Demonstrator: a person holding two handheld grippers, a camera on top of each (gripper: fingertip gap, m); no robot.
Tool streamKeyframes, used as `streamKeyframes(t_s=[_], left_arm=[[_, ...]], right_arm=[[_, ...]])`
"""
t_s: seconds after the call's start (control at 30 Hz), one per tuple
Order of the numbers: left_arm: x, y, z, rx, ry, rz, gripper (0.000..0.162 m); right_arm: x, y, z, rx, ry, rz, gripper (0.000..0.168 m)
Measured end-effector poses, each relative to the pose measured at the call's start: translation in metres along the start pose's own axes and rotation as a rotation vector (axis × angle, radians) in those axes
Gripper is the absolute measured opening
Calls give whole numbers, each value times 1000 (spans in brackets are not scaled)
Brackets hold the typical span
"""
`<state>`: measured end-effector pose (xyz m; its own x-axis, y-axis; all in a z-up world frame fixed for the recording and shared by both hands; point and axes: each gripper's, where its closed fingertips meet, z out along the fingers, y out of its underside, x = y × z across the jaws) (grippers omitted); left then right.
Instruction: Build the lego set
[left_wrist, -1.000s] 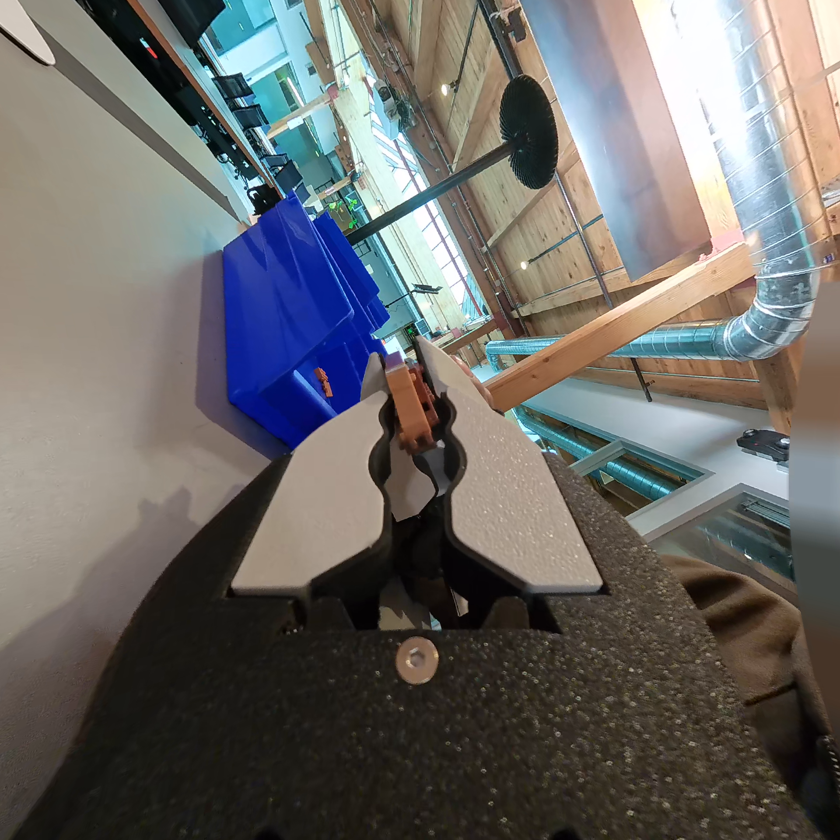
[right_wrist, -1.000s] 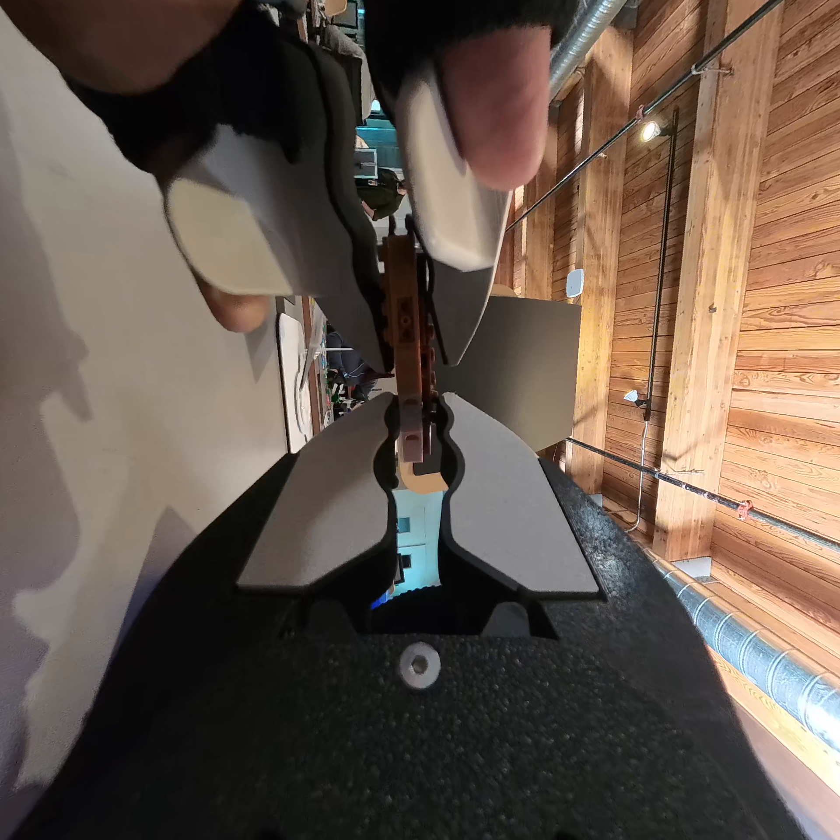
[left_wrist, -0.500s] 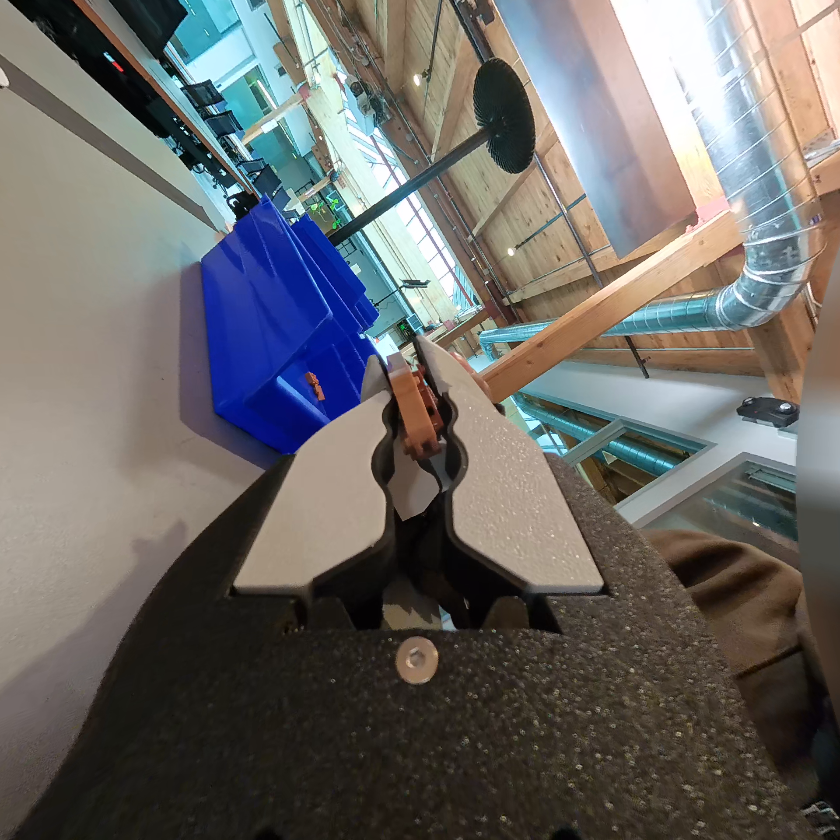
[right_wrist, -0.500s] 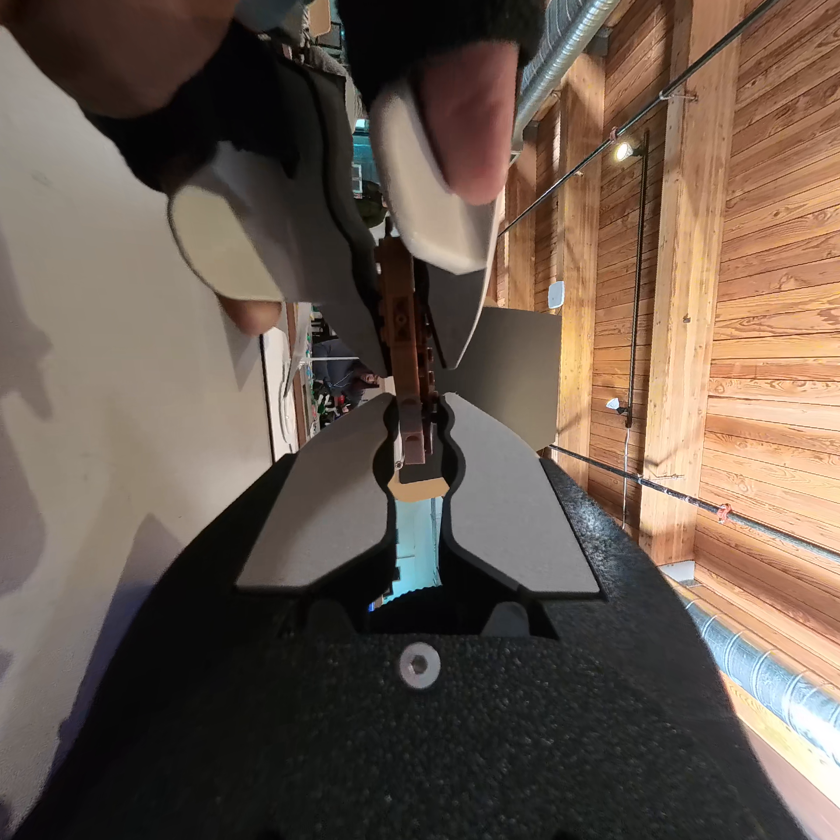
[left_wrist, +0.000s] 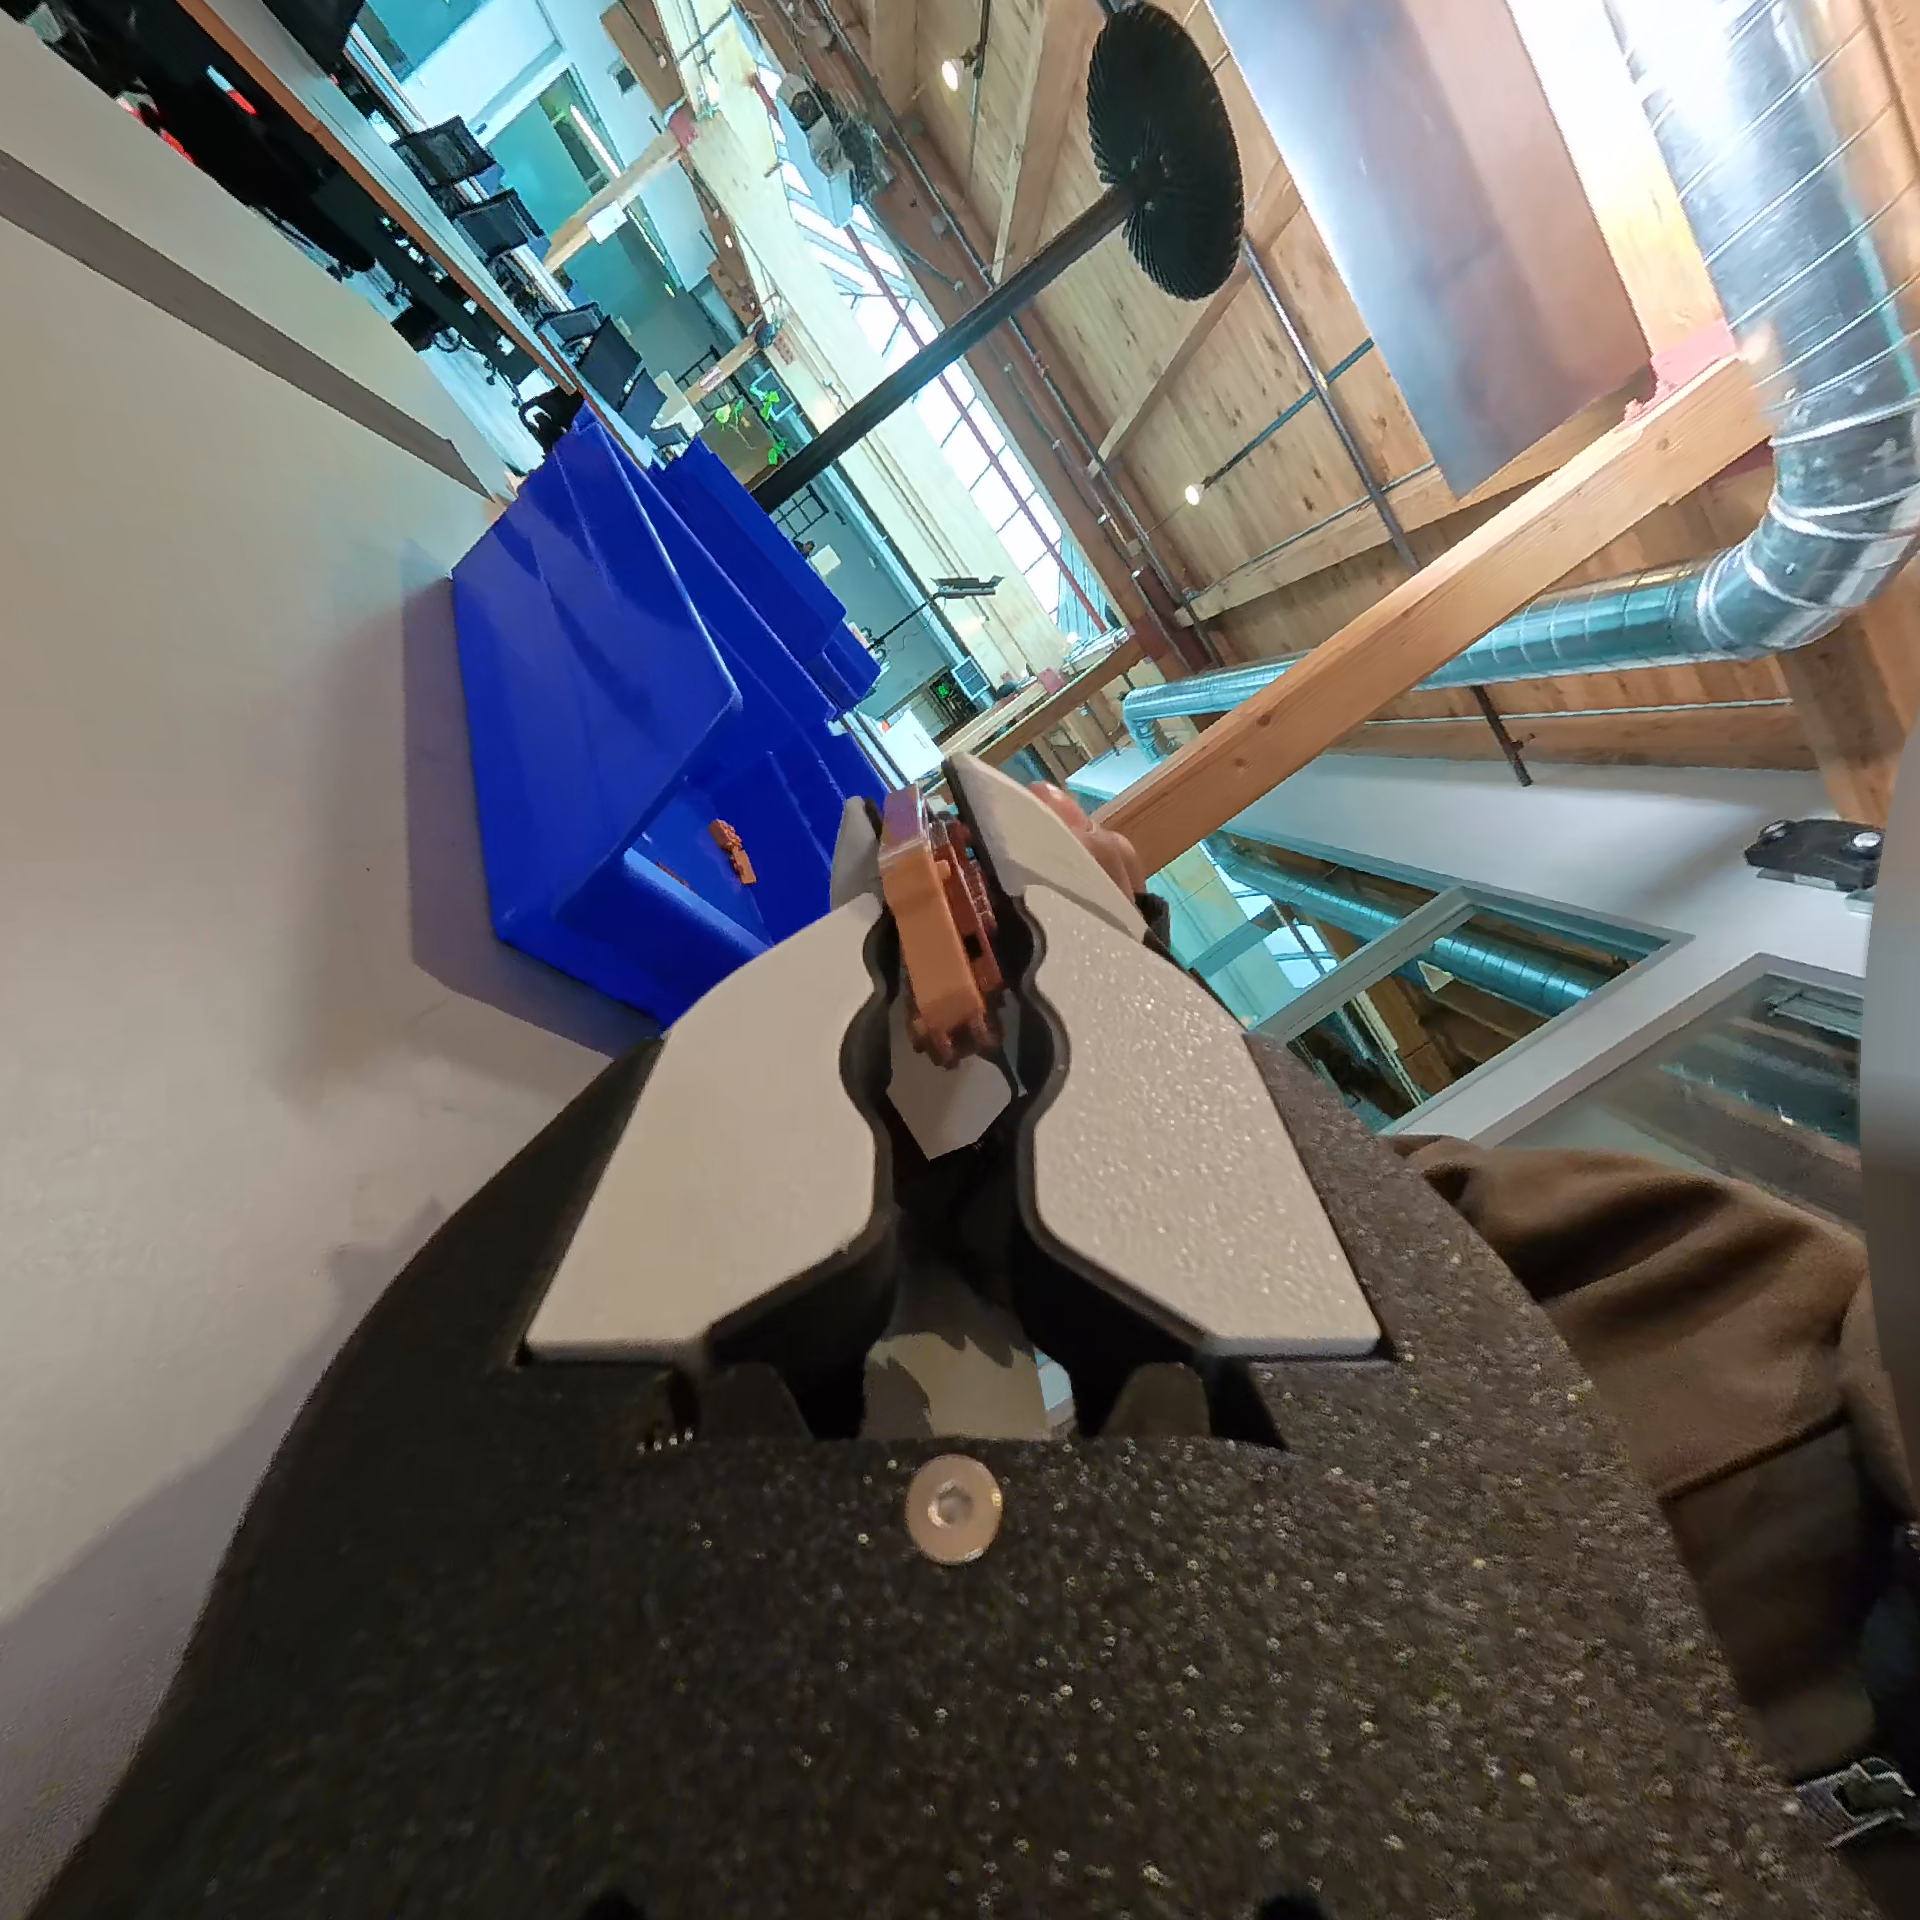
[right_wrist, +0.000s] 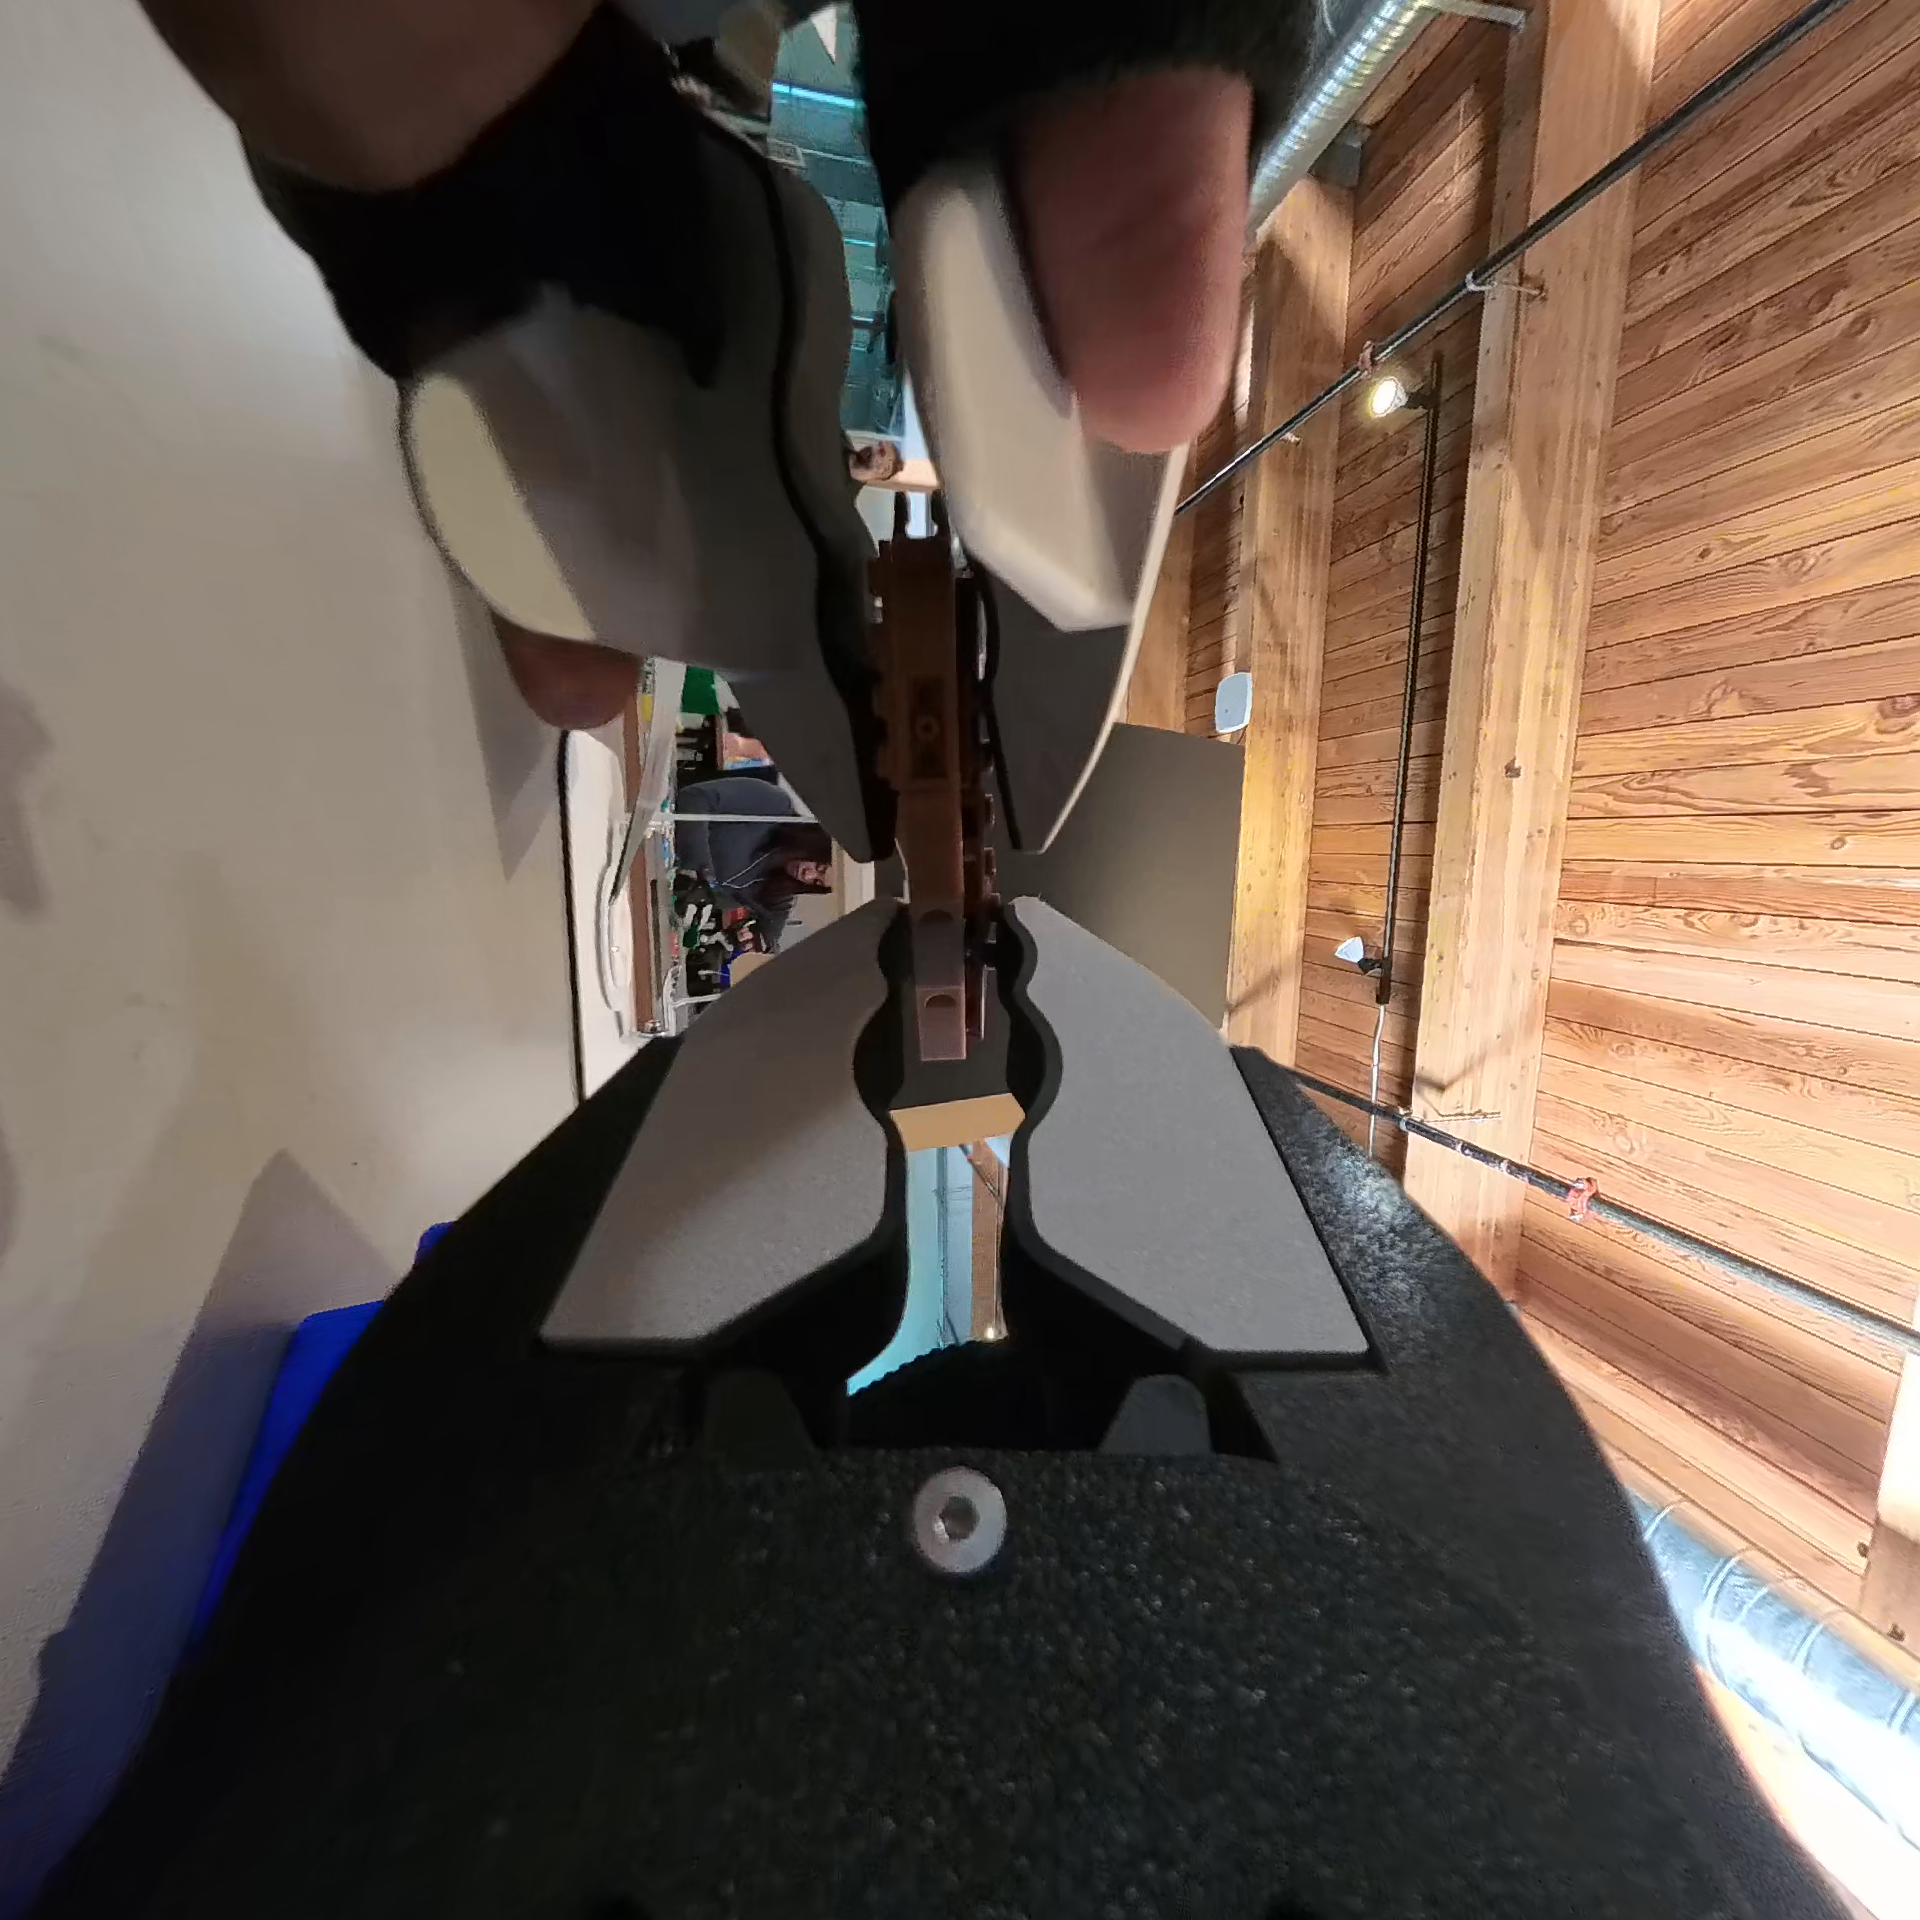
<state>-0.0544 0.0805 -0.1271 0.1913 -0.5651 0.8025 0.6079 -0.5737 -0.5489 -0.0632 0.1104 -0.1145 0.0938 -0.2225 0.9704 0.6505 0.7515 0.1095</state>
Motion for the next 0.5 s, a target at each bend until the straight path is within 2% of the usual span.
streamKeyframes(t_s=[0.5], left_arm=[[5, 6, -1, -67, 30, 30, 17]], right_arm=[[5, -10, -8, 65, 36, -50, 16]])
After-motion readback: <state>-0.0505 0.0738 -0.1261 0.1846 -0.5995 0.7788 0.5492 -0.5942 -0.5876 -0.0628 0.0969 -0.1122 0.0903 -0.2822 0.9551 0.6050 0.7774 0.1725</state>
